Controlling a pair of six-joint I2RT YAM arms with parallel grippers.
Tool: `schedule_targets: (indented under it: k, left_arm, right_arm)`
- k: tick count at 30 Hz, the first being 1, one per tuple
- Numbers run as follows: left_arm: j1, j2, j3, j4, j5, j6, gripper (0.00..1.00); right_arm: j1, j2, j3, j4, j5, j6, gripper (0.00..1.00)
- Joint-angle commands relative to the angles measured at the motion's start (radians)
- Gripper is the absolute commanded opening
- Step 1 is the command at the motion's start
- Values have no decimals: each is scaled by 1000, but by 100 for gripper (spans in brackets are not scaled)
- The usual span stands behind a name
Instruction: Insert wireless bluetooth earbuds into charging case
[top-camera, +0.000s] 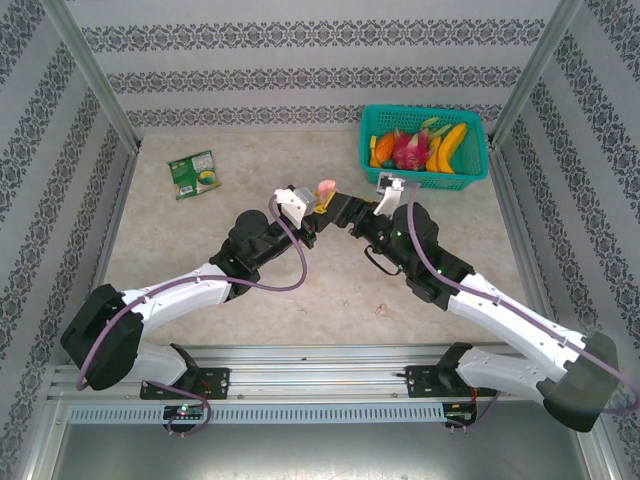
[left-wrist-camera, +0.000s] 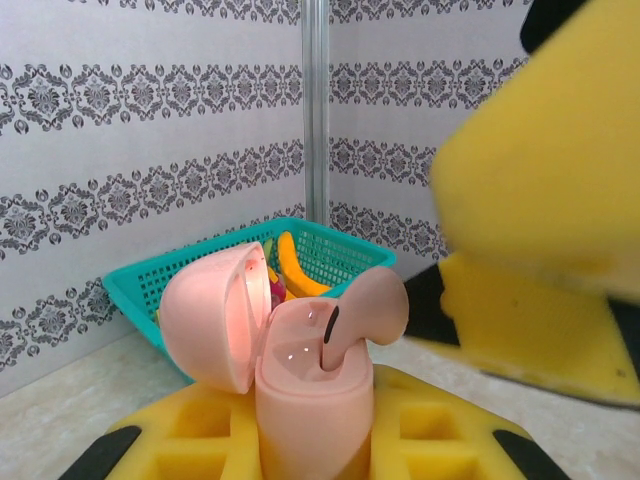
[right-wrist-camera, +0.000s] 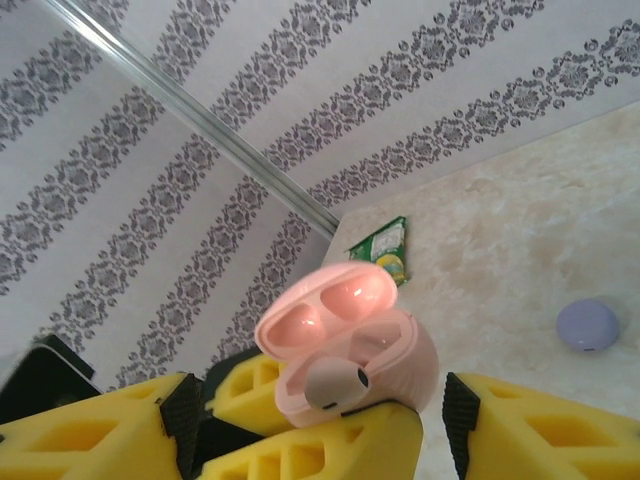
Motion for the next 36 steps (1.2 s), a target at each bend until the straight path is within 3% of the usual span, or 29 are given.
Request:
schedule_targets:
  k: [1, 6, 13, 19, 36]
  left_arm:
    - [-14, -10, 0, 69, 28, -14, 0]
    - [-14, -17, -22, 58, 42, 1, 0]
    - [-11, -55, -67, -3, 133, 43, 0]
    - [4, -89, -128, -18, 213, 51, 0]
    - [34, -44, -134, -41, 275, 31, 0]
  right_arm:
    - [-19, -42, 30, -22, -27, 15, 70]
    - [-42, -66, 81, -126, -60, 19, 70]
    - [-91, -53, 210, -480, -135, 21, 67]
    - [-125, -46, 224, -591, -247, 23, 66]
    - [-44, 68, 239, -581, -276, 70, 64]
